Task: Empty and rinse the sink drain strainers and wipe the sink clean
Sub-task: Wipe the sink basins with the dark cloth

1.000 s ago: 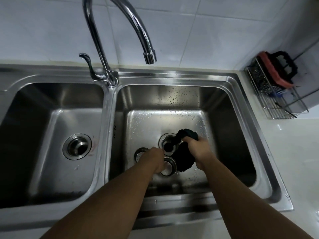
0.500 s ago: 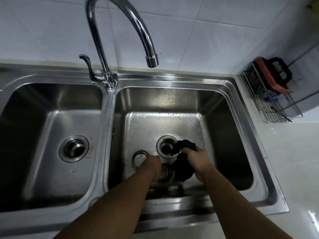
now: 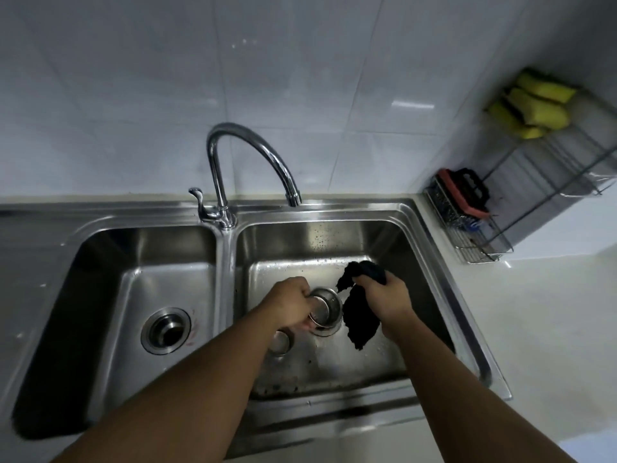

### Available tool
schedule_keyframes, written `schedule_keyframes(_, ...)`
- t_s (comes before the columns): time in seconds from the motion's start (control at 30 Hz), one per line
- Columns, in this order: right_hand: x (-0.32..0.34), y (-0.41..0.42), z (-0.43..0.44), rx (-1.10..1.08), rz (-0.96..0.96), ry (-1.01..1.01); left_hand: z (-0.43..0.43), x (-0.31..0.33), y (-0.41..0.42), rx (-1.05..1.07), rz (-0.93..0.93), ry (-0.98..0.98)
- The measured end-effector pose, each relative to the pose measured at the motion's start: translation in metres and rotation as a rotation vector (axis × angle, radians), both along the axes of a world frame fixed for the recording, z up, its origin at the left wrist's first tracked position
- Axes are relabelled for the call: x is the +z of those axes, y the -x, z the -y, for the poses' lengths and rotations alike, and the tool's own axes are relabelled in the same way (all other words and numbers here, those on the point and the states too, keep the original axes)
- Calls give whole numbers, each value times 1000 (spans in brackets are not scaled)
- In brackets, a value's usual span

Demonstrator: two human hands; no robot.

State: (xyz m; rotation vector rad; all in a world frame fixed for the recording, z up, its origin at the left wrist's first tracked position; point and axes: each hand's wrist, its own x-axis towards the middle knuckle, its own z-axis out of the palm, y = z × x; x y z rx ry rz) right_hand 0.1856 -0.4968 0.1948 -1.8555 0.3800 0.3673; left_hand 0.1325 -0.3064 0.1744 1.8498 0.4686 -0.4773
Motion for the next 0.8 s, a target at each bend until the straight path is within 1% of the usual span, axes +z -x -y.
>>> schedule_keyframes(0.17, 64, 8, -16, 53, 107, -43, 2, 65, 1, 60, 58, 159)
schedule_keyframes(0.27, 86, 12, -25, 107, 181, 21, 6, 93, 1, 89, 62, 244)
schedule_keyframes(0.43, 106, 25, -37, 281, 275, 254, 7, 115, -4, 118, 105, 331)
schedule_keyframes(0.6, 108, 30, -38, 540, 411, 614, 6, 122, -2, 135, 102, 365)
schedule_keyframes(0.67, 110, 30, -37, 542, 422, 673, 9, 125, 1, 131, 75, 402)
schedule_keyframes(0.8, 114, 27, -39, 405, 447, 652, 9, 134, 5, 93, 32, 476)
